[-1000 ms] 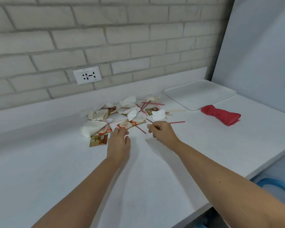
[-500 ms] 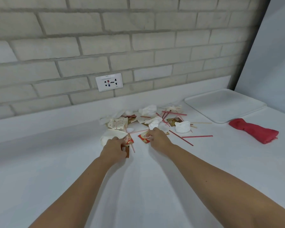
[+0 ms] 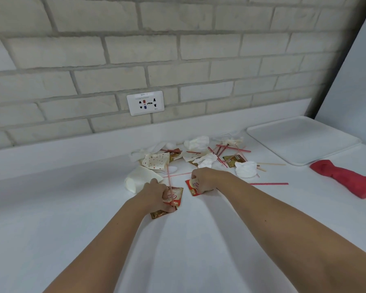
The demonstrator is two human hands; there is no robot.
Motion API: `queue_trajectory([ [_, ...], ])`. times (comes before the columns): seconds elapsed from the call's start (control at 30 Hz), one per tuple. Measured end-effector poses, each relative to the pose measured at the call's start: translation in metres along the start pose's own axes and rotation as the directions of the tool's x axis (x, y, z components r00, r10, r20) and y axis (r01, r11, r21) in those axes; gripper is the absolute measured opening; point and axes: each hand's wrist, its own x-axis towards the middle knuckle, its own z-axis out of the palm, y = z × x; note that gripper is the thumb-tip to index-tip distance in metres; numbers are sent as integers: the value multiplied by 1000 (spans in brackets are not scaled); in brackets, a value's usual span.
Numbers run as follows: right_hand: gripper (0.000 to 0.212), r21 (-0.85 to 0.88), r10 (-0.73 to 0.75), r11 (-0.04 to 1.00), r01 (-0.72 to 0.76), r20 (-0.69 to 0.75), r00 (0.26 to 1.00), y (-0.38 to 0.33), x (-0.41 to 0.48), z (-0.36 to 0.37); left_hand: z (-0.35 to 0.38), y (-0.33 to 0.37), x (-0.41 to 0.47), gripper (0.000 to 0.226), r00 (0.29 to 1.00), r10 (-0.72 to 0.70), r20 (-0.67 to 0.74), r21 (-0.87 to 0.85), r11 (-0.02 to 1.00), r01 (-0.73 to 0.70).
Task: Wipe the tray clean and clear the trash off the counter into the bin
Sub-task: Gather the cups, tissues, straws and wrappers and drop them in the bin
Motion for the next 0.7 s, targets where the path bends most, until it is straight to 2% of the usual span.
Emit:
queue_trajectory([
  [0.1, 48, -97, -8, 995, 6, -25, 1000, 2, 2, 0, 3, -1, 0, 56, 1000, -8, 7, -118, 993, 8],
  [0.2, 42, -157, -7, 988, -11, -113, 994, 7, 3, 5, 6, -2, -3, 49, 1000, 22, 13, -133, 991, -20],
  [0.27, 34, 19, 0, 1000, 3, -150, 989, 13, -3, 5, 5, -2, -4, 41, 999, 24, 26, -140, 990, -20],
  [0.33, 32, 320, 12, 946, 55, -203, 979, 22, -11, -2, 0, -3, -3, 25, 999, 25, 29, -160, 987, -20],
  [0.4, 31, 565, 113, 818, 106, -338, 934, 32, -18, -14, -4, -1, -2, 27, 1000, -2, 18, -179, 984, 5],
  [0.47, 21, 738, 296, 661, 134, -421, 858, 43, -23, -25, -5, 5, 1, 32, 998, -57, -26, -176, 983, 51],
  [0.5, 14, 806, 381, 577, 135, -412, 827, 49, -23, -27, -4, 9, 2, 33, 994, -83, -65, -177, 982, 70],
  [0.53, 14, 843, 443, 527, 110, -383, 811, 55, -22, -27, -2, 14, 2, 42, 988, -120, -94, -184, 978, 102],
  [0.6, 27, 841, 491, 540, -29, -287, 822, 62, -21, -22, 2, 22, 4, 64, 977, -190, -97, -211, 963, 166],
  [0.67, 25, 816, 492, 557, -152, -177, 852, 64, -18, -10, 1, 26, 6, 63, 969, -239, -57, -258, 941, 217],
  [0.7, 31, 806, 491, 562, -186, -144, 859, 64, -15, -3, 1, 28, 8, 58, 968, -248, -44, -288, 931, 226],
])
